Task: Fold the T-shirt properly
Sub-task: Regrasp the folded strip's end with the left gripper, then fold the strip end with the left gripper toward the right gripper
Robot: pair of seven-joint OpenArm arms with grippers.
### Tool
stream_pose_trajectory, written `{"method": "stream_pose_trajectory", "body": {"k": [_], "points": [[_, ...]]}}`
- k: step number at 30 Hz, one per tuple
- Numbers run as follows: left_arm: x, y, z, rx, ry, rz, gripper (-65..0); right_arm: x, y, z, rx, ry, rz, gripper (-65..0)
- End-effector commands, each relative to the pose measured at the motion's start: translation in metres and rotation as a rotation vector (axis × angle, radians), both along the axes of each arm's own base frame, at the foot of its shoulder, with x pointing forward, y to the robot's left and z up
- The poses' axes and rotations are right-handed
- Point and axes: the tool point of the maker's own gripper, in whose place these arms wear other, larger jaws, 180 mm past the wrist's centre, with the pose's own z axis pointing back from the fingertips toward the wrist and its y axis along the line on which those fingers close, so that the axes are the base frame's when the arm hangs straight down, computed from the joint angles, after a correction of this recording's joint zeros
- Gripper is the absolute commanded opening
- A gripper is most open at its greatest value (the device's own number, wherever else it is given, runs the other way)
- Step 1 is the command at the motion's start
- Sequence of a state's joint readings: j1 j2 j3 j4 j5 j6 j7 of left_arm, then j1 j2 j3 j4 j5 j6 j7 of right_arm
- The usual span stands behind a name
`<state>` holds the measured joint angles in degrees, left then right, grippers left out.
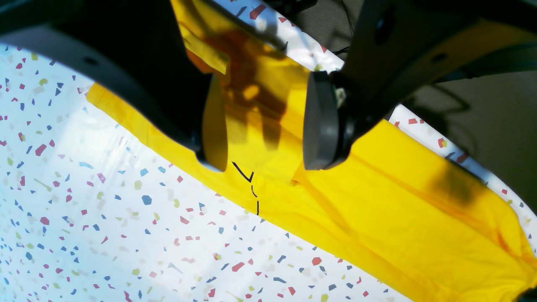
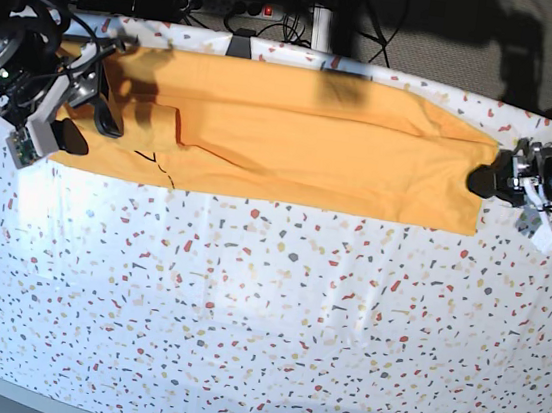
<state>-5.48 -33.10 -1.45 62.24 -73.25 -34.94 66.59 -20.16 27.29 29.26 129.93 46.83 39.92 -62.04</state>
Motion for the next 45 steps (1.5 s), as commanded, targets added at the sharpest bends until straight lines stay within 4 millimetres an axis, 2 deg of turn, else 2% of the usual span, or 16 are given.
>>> {"method": "stream_pose_trajectory", "body": {"k": [1, 5, 14, 15, 16, 18, 19, 31, 38, 42, 45], "points": [[0.01, 0.003, 0.011, 0.002, -0.045, -0.004, -32.4, 0.002, 0.002, 0.009, 0.0, -0.034, 0.017, -35.9], [0.009, -0.009, 0.008, -0.024, -0.043, -0.011, -32.4, 0.002, 0.002, 0.009, -0.003, -0.029, 0.016, -35.9], [0.006, -0.008, 0.007, -0.016, -0.029, -0.025, -32.6, 0.002, 0.002, 0.009, -0.004, -0.029, 0.016, -35.9], [0.006, -0.008, 0.007, -0.016, -0.03, -0.025, -34.4, 0.002, 0.002, 0.009, -0.004, -0.028, 0.016, -35.9], [0.006, -0.008, 0.007, -0.016, -0.03, -0.024, -39.4, 0.002, 0.002, 0.009, -0.004, -0.029, 0.016, -35.9], [0.007, -0.008, 0.008, -0.017, -0.035, -0.02, -58.2, 0.002, 0.002, 0.009, -0.004, -0.028, 0.016, -35.9], [0.009, -0.008, 0.009, -0.019, -0.04, -0.015, -65.0, 0.002, 0.002, 0.009, -0.004, -0.028, 0.016, -35.9], [0.03, -0.009, 0.029, -0.013, -0.082, -0.048, -65.0, 0.003, 0.005, 0.008, 0.019, -0.039, -0.002, -35.9], [0.021, -0.03, 0.053, -0.039, -0.101, -0.174, -65.0, 0.01, 0.013, 0.014, 0.082, -0.079, -0.024, -35.9], [0.021, -0.048, 0.076, -0.006, -0.203, -0.252, -65.0, 0.02, 0.019, 0.024, 0.124, -0.13, -0.036, -35.9], [0.015, -0.066, 0.088, 0.049, -0.265, -0.308, -65.0, 0.026, 0.026, 0.031, 0.171, -0.167, -0.048, -35.9]]}}
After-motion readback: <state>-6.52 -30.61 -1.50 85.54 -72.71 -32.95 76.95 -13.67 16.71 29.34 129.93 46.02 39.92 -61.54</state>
